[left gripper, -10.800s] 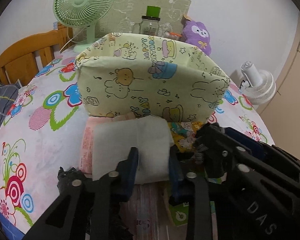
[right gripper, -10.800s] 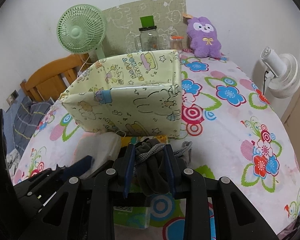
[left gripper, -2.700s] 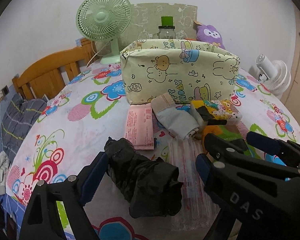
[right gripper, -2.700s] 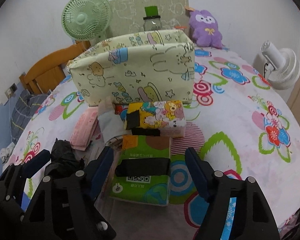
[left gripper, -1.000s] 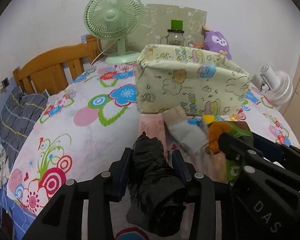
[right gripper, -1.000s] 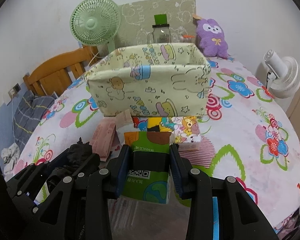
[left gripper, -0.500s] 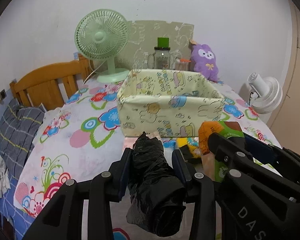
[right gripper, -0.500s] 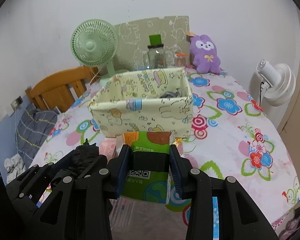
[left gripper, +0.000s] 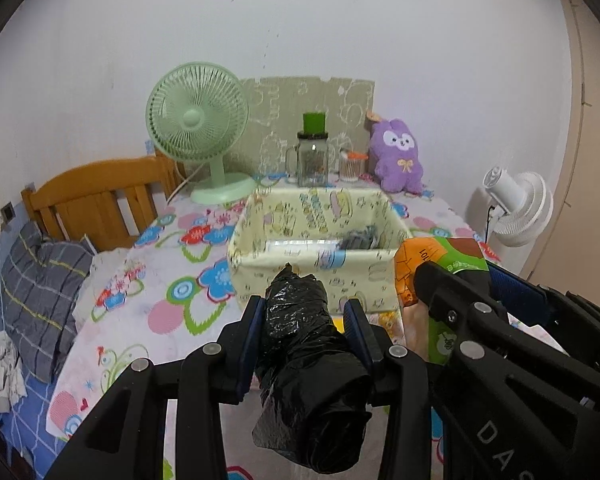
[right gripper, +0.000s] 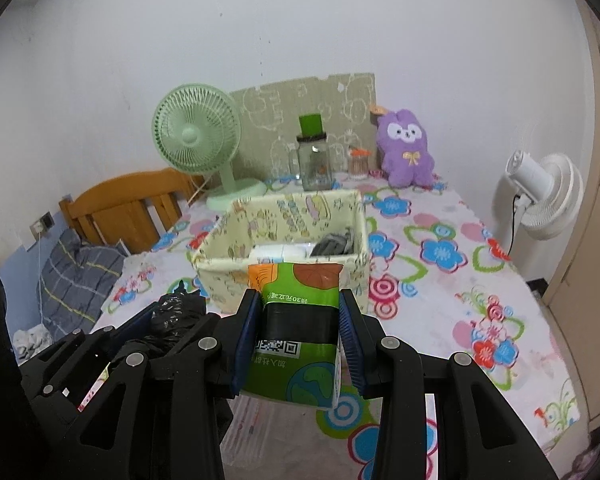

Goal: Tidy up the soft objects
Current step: 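Grasp the black rolled cloth with the left gripper while the right grasps the green tissue pack, then carry the black cloth with the left gripper while the right carries the tissue pack over the basket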

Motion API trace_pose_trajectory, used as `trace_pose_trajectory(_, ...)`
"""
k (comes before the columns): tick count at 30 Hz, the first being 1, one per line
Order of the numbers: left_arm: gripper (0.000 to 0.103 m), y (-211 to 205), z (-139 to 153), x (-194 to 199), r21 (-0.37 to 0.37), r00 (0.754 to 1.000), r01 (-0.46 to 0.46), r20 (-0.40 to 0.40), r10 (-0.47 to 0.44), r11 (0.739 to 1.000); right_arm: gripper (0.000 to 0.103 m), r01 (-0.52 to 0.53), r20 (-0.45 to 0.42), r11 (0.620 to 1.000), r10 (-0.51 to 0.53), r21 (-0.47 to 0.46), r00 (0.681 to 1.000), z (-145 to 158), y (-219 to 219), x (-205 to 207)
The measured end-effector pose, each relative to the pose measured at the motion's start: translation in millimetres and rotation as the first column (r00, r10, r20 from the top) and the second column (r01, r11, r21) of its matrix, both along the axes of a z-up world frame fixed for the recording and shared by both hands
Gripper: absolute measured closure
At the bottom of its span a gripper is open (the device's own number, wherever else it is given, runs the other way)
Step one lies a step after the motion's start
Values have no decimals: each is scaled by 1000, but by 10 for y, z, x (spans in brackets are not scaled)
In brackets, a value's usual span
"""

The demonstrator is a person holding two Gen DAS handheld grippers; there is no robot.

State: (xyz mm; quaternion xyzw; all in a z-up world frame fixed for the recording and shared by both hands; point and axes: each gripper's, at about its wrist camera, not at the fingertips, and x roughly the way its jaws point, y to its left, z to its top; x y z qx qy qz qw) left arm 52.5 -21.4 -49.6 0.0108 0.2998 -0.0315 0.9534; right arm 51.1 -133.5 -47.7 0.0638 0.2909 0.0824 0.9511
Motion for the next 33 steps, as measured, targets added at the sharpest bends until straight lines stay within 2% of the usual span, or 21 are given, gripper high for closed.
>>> trace_pose_trajectory(10, 62, -55, 214, 18, -2, 999, 18, 51, -18, 1000, 61, 22, 49, 1000, -22, 3, 999, 224, -69, -19)
trace_pose_trajectory(33, 62, -113, 262, 488, -1, 999, 17, 45, -17, 1000, 61, 22, 60, 1000, -22, 11, 998, 289, -121, 422)
